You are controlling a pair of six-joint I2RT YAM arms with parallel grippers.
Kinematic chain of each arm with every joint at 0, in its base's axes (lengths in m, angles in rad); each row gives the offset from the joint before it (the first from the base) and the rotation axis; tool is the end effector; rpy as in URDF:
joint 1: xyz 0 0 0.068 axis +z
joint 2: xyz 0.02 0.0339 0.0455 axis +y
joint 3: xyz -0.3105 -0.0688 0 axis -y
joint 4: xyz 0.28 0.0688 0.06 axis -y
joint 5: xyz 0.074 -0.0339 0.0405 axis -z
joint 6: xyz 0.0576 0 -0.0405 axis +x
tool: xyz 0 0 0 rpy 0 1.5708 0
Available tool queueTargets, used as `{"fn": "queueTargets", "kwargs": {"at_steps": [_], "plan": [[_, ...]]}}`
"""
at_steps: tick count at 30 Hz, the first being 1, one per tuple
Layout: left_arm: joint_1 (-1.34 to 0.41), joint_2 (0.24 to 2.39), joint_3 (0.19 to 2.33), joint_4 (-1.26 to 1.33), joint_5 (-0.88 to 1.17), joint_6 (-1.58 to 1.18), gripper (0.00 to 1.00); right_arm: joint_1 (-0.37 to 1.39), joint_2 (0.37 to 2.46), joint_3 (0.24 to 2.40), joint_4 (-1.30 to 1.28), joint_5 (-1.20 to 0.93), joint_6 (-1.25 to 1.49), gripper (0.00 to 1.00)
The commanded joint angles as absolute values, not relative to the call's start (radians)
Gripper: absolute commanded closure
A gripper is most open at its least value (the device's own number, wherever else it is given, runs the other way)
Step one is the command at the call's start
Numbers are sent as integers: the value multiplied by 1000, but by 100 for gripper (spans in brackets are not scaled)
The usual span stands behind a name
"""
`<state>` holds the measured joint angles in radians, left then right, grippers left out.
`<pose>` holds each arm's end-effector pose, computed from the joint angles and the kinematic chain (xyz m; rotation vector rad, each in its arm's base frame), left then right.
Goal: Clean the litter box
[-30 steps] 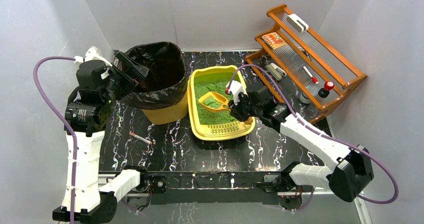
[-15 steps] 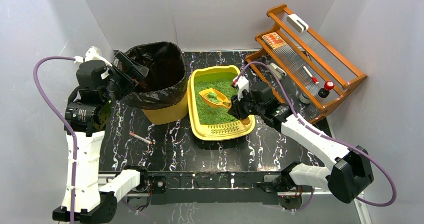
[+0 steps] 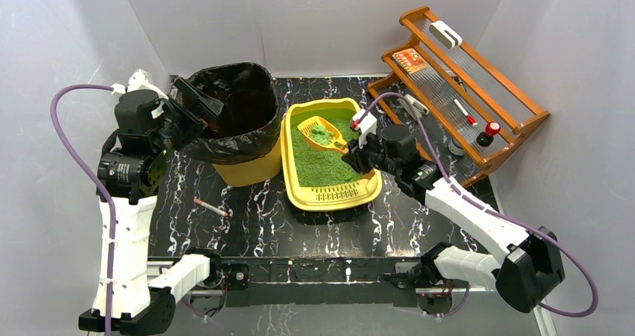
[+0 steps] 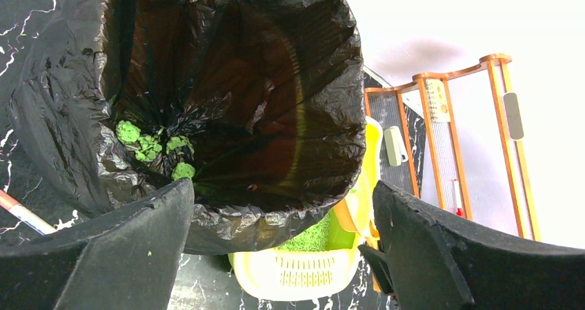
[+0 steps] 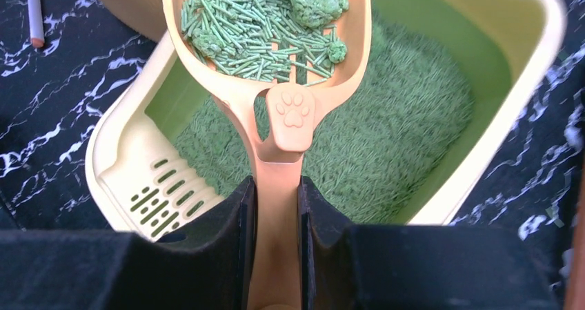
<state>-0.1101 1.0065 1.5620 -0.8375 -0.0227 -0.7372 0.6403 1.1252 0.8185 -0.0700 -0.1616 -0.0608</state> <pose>0.1856 -0.0192 0.5379 -0.5987 1.7940 -0.5646 0.2293 0.1824 0.3182 -0.7816 1.8204 0.5377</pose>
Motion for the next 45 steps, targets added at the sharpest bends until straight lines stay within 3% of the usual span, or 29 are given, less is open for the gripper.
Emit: {"fn": "queueTargets", "kwargs": {"at_steps": [1,14,28,33,45], "plan": [[-114,1002,1575,-824,-15,-732,2,635,1052,798,119,-129,-168,100],[-114,1001,1546,-815,-4,-738,2,635,965,758,165,-6,-699,100],[-114,999,1542,-811,-8,-732,2,650,988,826,30,145,-1038,100],[-114,996,1537,-811,-9,-732,2,650,1045,937,-157,131,-996,100],[-114,991,1540,-817,-15,-730,2,652,1192,1157,-468,62,-516,100]]}}
